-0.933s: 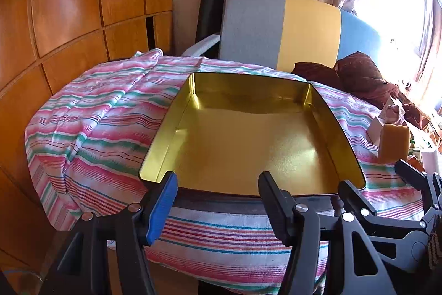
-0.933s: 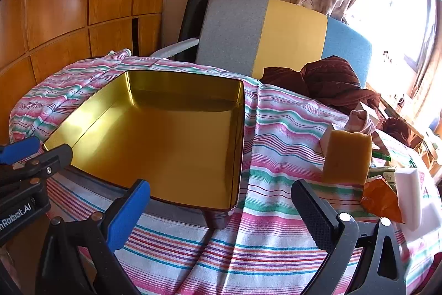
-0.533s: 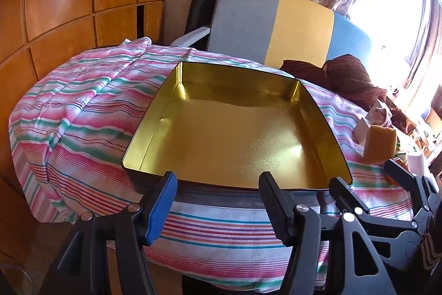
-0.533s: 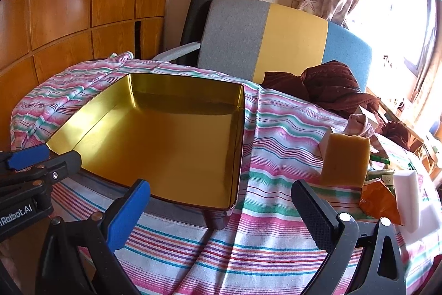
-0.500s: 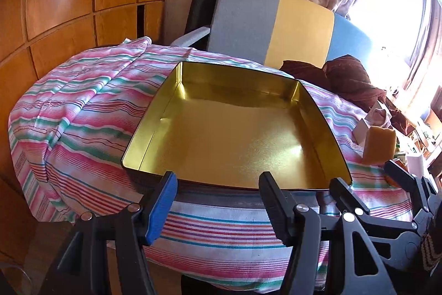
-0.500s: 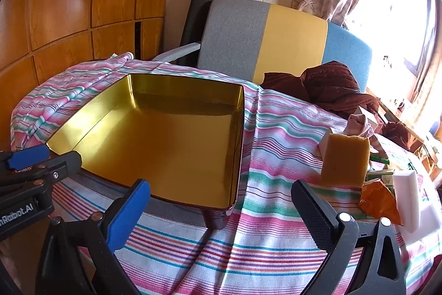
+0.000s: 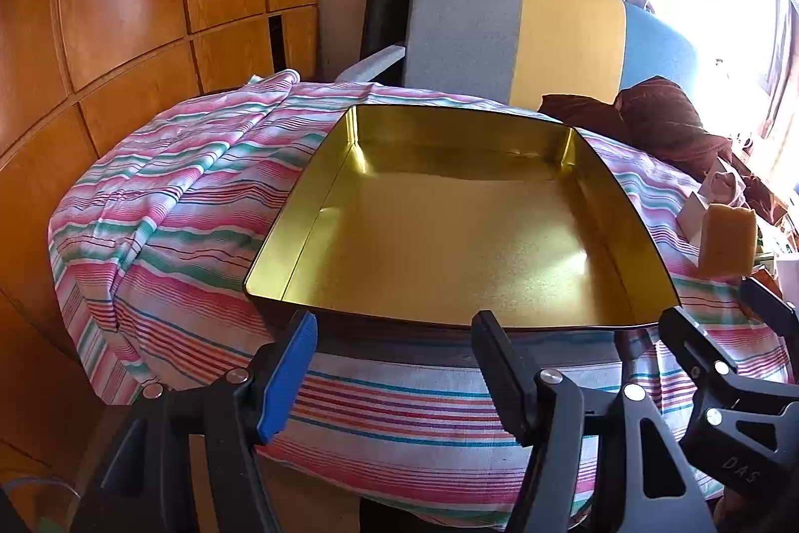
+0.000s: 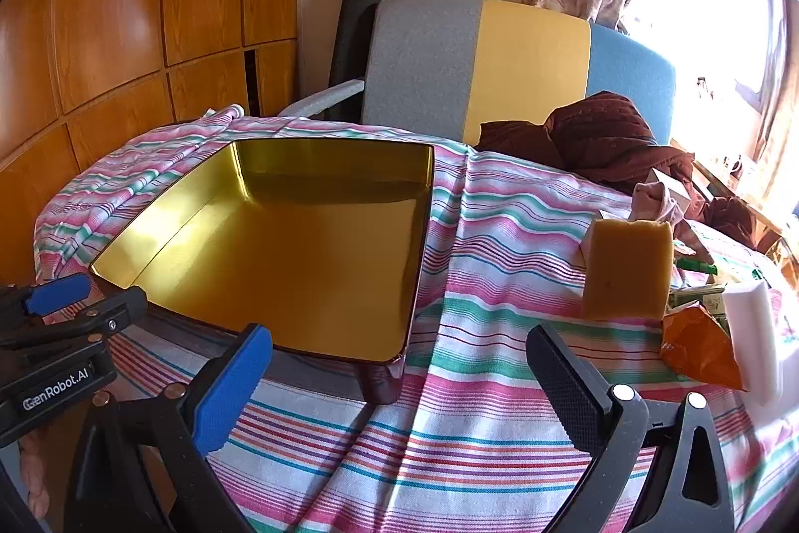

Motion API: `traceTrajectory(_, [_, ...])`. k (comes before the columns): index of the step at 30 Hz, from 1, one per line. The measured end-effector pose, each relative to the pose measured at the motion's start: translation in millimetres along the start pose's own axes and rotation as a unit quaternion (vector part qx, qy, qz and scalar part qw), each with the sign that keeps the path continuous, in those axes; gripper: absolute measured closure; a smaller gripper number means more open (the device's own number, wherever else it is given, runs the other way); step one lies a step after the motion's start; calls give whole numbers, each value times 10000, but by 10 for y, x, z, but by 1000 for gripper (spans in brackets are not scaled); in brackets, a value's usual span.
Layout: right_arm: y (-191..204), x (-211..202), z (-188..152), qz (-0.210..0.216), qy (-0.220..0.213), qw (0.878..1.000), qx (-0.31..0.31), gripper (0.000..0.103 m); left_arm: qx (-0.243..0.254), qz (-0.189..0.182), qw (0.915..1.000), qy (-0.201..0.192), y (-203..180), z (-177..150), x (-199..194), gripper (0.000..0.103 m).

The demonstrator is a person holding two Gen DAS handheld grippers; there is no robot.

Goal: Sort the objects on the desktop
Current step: 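Move both tools from the gold tray toward the pile of items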

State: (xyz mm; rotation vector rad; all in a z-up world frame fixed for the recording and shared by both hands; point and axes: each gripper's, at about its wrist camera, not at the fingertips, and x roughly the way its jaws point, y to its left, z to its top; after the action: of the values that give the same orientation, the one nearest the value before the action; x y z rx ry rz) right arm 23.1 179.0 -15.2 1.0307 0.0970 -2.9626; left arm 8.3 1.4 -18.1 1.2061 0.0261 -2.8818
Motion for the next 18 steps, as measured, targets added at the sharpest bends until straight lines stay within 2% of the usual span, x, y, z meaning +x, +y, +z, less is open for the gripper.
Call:
traceTrajectory(8, [-23, -21, -22, 64, -21, 10000, -2, 0, 64, 264, 9996, -82, -32, -9, -23, 37])
traceTrajectory(18, [-416, -102, -59, 170, -181, 9986, 470, 0, 169, 74, 9997, -151, -157, -9, -52, 37])
